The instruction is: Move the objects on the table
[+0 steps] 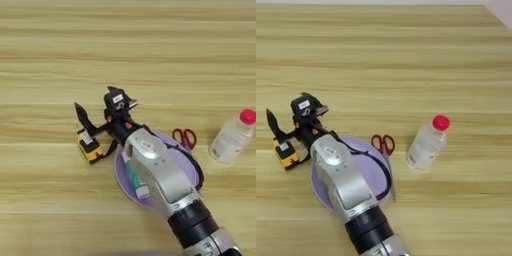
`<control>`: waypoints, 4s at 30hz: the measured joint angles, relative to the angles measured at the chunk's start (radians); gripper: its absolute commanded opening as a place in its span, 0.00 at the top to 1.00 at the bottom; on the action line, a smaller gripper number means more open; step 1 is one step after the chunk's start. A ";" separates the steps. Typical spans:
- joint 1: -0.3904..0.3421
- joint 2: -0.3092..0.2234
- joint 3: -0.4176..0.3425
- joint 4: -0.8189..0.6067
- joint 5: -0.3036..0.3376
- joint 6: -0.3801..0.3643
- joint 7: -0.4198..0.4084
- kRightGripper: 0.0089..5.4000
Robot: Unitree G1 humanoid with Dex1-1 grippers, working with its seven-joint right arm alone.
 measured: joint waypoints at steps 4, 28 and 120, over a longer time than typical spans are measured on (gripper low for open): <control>0.074 -0.060 -0.033 -0.118 -0.031 0.042 0.003 0.00; 0.363 -0.168 -0.114 -0.239 -0.061 0.088 0.070 0.00; 0.307 -0.128 -0.127 0.156 -0.159 0.038 0.068 0.18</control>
